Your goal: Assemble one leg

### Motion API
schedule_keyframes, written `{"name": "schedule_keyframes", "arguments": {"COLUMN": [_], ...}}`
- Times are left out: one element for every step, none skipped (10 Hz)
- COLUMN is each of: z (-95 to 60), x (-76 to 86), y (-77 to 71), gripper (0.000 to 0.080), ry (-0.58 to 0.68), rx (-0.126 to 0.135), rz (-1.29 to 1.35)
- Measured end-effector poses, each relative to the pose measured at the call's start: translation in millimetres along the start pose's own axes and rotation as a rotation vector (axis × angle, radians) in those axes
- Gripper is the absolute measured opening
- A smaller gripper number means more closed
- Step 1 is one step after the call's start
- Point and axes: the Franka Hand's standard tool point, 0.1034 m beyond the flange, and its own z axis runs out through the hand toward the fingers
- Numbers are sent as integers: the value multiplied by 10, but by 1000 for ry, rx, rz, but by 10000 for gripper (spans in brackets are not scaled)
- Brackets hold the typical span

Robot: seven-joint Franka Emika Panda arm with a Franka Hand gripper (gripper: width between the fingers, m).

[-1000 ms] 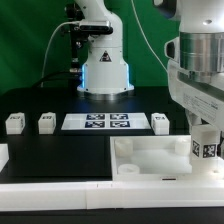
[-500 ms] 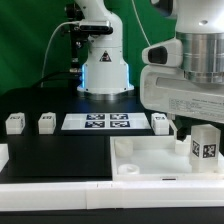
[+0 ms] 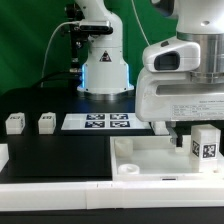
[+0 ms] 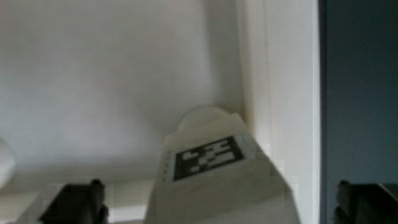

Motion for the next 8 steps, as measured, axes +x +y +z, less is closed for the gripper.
{"name": "schedule_keyframes", "arguments": {"z": [-1,-2,-3,-2,-2,-2,-1,-1], "x": [3,7,10,9,10,9,9,9], "y": [18,35,49,46,48,48,49,49], "gripper": [649,649,649,536,536,401,290,290], "ry": [1,1,1,0,0,0,0,0], "rx": [-9,-12,-11,-11,-11,-11,-11,-11], "rz": [-143,-246,-262,-255,-255,-255,-255,-255]}}
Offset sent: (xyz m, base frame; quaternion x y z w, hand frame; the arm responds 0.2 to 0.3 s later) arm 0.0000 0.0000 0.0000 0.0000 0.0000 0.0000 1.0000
